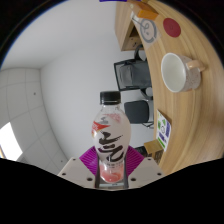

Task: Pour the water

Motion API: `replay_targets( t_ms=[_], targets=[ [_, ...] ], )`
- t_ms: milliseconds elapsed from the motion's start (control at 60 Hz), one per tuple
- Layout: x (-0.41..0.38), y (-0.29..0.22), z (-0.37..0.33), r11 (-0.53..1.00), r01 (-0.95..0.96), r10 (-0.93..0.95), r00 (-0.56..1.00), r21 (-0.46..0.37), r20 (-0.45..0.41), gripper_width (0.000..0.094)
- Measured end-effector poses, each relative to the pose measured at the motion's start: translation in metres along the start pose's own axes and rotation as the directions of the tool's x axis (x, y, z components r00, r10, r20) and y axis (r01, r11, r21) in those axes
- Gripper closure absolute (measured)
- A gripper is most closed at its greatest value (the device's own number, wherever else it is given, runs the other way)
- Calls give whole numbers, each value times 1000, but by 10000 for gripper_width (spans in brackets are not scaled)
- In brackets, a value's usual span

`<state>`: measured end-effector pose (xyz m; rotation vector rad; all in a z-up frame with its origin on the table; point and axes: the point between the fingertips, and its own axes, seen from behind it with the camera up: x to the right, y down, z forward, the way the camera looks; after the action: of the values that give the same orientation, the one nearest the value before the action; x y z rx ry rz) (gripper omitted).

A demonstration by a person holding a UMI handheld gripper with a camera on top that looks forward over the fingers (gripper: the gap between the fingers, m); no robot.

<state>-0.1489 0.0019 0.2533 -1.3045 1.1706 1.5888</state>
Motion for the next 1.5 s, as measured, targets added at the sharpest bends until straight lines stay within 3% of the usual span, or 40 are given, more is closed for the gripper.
replay_targets(
  t_ms=[217, 467, 583, 767, 883, 1033, 1250, 1500],
  targets=[
    [40, -57, 11, 933, -359, 358, 933, 34, 27, 621],
    [52, -61, 9, 915, -402, 402, 915, -10, -32, 619],
    [38, -58, 15, 963, -262, 259, 964, -58, -58, 617],
    [-22, -74, 3, 965, 233, -239, 970, -121, -45, 617],
    [-59, -118, -8, 812, 579, -583, 811, -82, -43, 618],
    [-73, -186, -23, 461, 885, -884, 451, -67, -125, 617],
    [-4, -274, -46, 28, 985, -966, -17, -171, -257, 619],
    [74, -328, -61, -43, 955, -937, -140, -294, -319, 620]
  ],
)
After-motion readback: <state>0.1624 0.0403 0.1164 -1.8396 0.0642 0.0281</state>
